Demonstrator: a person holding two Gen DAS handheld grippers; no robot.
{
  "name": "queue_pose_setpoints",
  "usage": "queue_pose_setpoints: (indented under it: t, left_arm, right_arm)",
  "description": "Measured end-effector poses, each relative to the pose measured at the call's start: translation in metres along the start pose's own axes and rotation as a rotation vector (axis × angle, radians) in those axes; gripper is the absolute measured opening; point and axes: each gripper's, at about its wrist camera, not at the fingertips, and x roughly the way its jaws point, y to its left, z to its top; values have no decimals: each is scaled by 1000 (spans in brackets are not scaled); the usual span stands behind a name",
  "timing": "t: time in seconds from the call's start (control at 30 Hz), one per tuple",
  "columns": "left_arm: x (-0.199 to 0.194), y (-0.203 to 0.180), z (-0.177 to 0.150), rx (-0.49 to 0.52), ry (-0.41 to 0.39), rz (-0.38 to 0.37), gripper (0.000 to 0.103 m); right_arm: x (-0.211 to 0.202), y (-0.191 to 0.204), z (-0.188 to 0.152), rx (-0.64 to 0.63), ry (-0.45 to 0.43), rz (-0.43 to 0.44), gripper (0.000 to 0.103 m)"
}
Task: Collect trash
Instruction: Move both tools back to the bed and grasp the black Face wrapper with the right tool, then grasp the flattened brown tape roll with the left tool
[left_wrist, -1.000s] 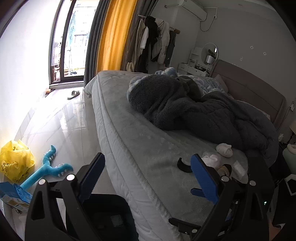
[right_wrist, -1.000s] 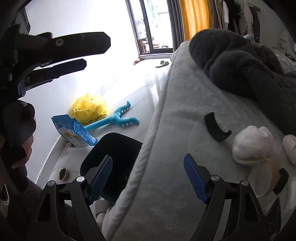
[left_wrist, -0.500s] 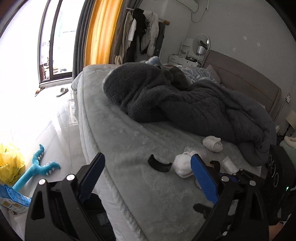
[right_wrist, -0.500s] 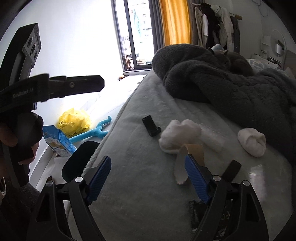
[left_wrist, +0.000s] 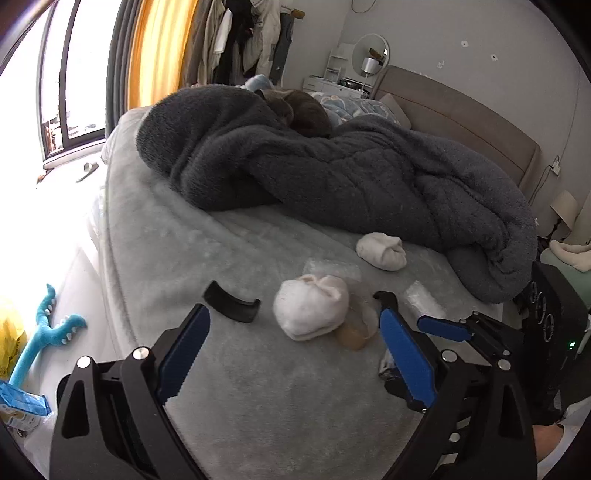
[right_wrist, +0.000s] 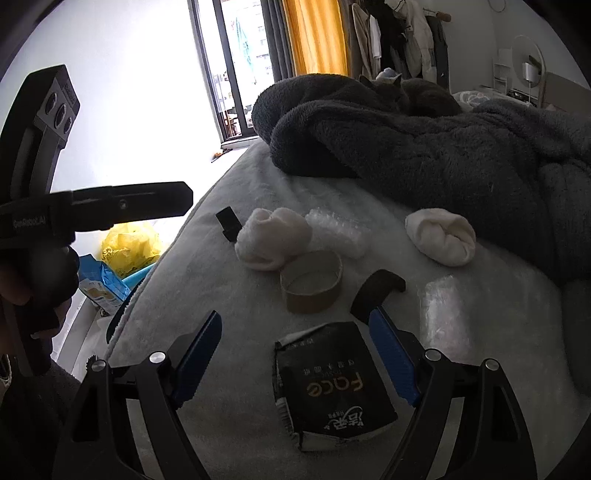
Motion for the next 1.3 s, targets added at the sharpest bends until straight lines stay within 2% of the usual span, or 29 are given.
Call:
queue_pose_setpoints:
  t: [0.2, 0.43, 0.5, 0.57, 0.7, 0.97, 1.3]
  left_arm:
    - [16, -22, -5, 38, 53, -44, 95]
    - [37, -46, -14, 72, 134, -93, 89]
    - [42, -49, -16, 73, 152, -94, 86]
    - [47, -52, -17, 66, 165, -106, 85]
    - [56, -56, -18, 52, 183, -121, 81]
    - [74, -61, -20, 28, 210, -90, 79]
    - [97, -59, -21, -13, 223, -38, 79]
  right_arm:
    - [5, -13, -11, 1, 46, -4, 83]
    - [5, -25, -20, 25, 75, 40, 82]
    - [5, -26, -23, 18, 84, 45, 74]
    - [5, -27, -27, 12, 89, 51, 72]
    - [1, -29, -31, -2, 88, 56, 60]
    - [-14, -41, -31, 26, 53, 84, 57]
    - [-33, -64, -37, 70, 40, 70, 57]
